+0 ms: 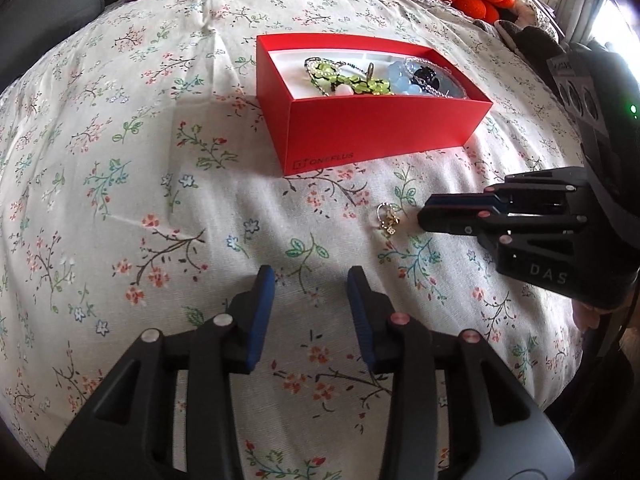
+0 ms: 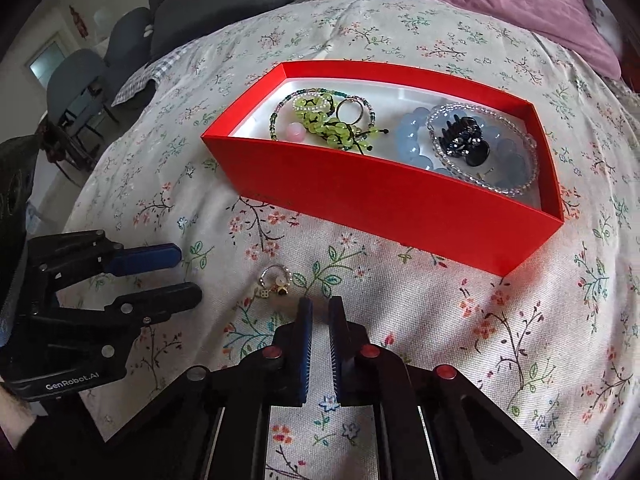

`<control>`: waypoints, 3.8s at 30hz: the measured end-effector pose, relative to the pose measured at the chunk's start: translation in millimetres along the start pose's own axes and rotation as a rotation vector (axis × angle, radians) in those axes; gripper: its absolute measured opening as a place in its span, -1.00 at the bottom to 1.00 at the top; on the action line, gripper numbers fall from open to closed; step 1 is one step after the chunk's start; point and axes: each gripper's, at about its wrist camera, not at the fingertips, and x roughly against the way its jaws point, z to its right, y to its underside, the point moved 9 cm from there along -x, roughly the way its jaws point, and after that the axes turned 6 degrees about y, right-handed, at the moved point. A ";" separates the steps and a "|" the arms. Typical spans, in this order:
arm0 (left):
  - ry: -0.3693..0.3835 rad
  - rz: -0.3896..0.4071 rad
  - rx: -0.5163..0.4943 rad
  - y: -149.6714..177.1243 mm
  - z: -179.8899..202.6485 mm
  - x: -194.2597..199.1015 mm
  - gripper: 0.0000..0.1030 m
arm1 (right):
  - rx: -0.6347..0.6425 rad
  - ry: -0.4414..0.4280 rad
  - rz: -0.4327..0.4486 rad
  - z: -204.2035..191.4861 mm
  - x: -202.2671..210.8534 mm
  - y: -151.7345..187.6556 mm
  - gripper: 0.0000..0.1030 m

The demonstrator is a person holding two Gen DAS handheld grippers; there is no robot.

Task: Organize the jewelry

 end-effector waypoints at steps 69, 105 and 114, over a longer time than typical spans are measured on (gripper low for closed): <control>0.124 -0.066 -0.208 4.0 60.3 -17.3 -0.69 | -0.055 -0.071 0.008 21.6 24.7 2.0 0.19; 0.081 -0.003 -0.071 -13.8 16.9 -6.8 -1.00 | -0.022 -0.075 -0.005 8.8 22.6 11.7 0.19; 0.079 -0.018 -0.025 -13.9 7.3 -5.5 -0.81 | 0.021 -0.092 0.006 -12.2 9.0 -0.9 -0.49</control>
